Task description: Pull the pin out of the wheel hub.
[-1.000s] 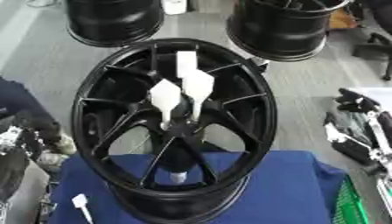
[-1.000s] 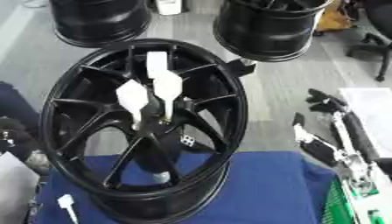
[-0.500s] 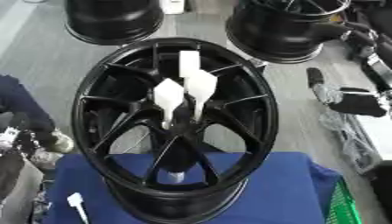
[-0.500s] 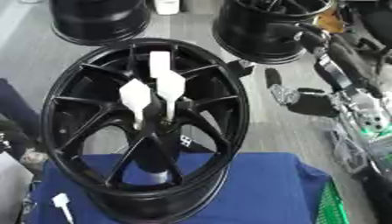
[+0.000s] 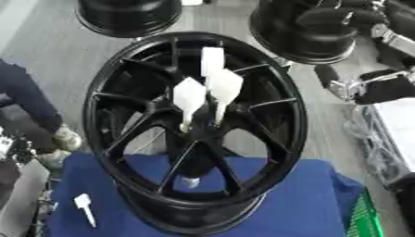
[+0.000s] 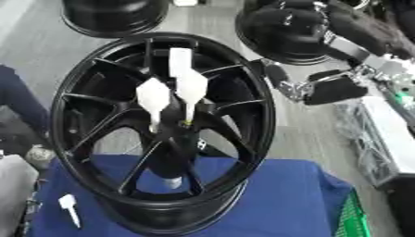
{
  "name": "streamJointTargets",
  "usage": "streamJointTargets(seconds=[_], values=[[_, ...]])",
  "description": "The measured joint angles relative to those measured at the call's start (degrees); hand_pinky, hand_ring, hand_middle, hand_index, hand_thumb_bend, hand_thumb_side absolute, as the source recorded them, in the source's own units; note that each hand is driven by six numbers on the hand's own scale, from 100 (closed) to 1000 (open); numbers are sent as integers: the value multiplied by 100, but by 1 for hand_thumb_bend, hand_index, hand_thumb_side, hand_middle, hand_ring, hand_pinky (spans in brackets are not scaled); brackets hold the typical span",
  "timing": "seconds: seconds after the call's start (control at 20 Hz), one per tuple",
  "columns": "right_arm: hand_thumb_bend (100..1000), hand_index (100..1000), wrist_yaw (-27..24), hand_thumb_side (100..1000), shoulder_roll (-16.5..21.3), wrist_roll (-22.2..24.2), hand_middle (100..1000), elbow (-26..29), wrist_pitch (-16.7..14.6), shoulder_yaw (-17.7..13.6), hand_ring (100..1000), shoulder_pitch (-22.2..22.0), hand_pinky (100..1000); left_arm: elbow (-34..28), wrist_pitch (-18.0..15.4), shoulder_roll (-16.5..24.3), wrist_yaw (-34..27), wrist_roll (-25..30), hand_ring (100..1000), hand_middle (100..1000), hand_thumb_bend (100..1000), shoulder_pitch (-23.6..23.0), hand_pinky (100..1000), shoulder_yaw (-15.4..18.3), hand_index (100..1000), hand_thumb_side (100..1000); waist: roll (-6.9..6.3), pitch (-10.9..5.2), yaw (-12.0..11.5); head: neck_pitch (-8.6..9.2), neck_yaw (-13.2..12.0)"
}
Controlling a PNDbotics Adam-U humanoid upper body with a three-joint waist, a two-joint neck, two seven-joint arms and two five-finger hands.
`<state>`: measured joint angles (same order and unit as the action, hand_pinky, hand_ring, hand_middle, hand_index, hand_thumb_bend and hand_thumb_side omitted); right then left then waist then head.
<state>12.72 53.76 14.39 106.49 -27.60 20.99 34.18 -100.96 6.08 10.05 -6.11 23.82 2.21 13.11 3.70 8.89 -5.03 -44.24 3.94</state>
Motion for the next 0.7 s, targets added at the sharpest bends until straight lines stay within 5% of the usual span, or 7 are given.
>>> streamJointTargets(seconds=[0.3, 0.7], values=[[100, 965, -589, 253, -36, 585, 881, -135, 293, 619, 827, 676, 840, -6, 5, -2, 4, 40, 575, 573, 393, 26, 724, -22, 655, 739, -10, 3, -2, 0, 17], [100, 962, -1100, 278, -659, 1423, 878, -581, 577, 832, 825, 1234, 837, -5, -8, -51, 3, 73, 575, 573, 391, 28, 725, -26, 655, 740, -128, 2, -39, 0, 43]])
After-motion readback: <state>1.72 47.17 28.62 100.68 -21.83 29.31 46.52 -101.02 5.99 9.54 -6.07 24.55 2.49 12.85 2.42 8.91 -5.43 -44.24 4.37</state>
